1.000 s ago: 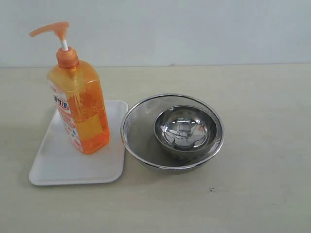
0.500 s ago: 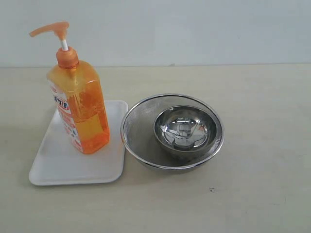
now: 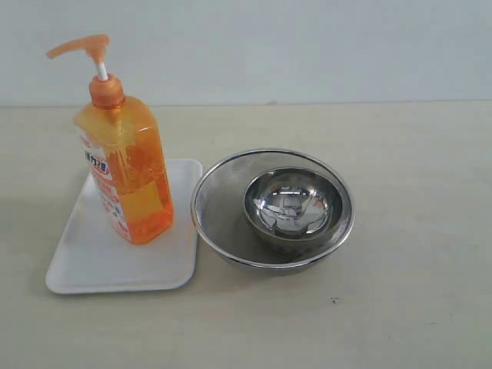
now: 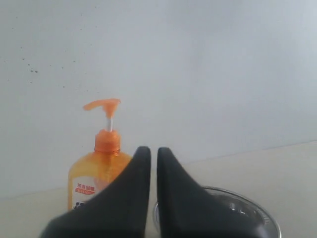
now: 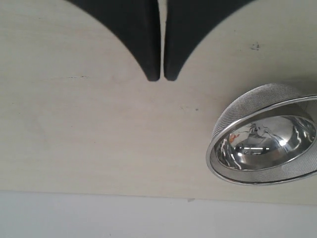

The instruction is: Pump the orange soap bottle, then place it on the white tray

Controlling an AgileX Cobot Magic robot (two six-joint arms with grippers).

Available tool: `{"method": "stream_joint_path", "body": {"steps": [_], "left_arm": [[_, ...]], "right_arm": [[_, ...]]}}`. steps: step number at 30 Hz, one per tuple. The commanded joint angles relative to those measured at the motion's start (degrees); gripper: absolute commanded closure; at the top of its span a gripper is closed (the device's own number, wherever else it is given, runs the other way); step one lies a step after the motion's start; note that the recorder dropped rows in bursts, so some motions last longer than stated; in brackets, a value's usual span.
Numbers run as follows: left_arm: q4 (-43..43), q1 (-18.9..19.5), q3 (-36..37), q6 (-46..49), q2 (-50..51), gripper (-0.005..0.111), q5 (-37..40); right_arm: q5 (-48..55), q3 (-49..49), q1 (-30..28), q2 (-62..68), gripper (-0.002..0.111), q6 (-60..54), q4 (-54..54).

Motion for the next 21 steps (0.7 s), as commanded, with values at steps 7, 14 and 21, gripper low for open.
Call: {"method": "stream_joint_path", "body": {"steps": [7,14,21], "left_arm": [[62.68,0.16,-0.14,-64.23,-0.11,0.102,-13.66],[90.45,0.16,3.04,-87.29,-0.11,0.102,-17.37],[96.78,0.16,3.50,-91.89,-0.11,0.102,-17.59]], "right_arm": [[-0.29,0.02,-0.22,-0.41,0.108,0.03,0.26],[-0.29,0.02,-0.22,-0.41,0.108,0.03,0.26],[-0.29,0.02,-0.22,-0.41,0.108,-0.07,0.26]]}}
